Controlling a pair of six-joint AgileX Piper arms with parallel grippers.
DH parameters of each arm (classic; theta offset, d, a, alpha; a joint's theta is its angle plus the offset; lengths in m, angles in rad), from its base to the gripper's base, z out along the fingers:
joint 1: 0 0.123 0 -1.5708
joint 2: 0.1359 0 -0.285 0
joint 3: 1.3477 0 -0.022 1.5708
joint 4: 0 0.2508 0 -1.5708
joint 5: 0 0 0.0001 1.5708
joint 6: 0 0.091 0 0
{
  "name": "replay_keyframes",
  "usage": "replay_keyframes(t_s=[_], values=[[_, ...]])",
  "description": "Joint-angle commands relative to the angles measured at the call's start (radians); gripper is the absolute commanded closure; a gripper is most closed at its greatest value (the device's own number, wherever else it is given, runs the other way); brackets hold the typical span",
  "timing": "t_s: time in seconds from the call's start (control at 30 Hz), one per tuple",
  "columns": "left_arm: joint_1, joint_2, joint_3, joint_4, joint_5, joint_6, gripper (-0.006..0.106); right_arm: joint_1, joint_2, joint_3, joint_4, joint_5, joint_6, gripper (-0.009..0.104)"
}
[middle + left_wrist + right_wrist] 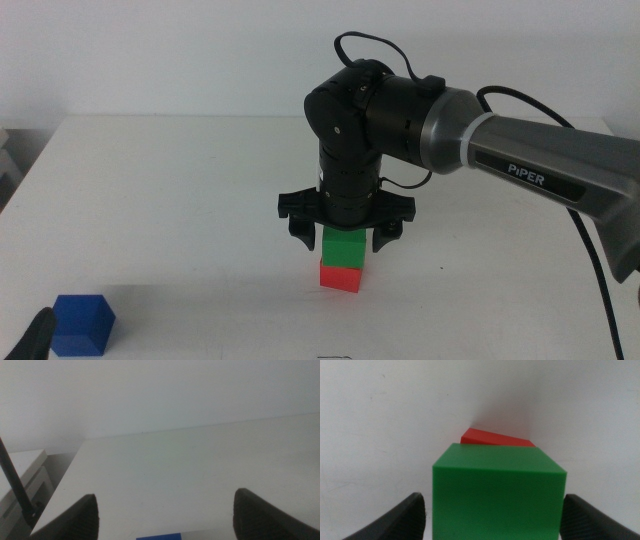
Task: Stack red cubes first, then green, then blue cubes in a specific spot.
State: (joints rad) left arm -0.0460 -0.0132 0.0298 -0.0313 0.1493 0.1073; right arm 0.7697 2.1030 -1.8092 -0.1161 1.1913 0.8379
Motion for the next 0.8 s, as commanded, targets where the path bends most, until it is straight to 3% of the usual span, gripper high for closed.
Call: replay_keyframes(t_s=[0.0, 0.27, 0.53, 0.63, 0.77], values=[[-0.002, -0.021, -0.004, -0.004, -0.074, -0.004, 0.011, -0.004, -0.088, -0.027, -0.016, 0.01, -0.008, 0.022], [-0.002, -0.021, -0.004, -0.004, -0.074, -0.004, 0.011, 0.01, -0.336, 0.01, -0.064, 0.104, -0.077, 0.022], [-0.002, -0.021, -0.004, -0.004, -0.074, -0.004, 0.011, -0.063, -0.77, 0.408, -0.039, -0.099, -0.404, 0.022], [-0.002, -0.021, -0.004, -0.004, -0.074, -0.004, 0.011, -0.101, -0.923, 0.542, -0.003, -0.198, -0.586, 0.022], [-0.002, -0.021, -0.004, -0.004, -0.074, -0.004, 0.011, -0.137, -1.131, 0.709, 0.116, -0.313, -0.876, 0.022]])
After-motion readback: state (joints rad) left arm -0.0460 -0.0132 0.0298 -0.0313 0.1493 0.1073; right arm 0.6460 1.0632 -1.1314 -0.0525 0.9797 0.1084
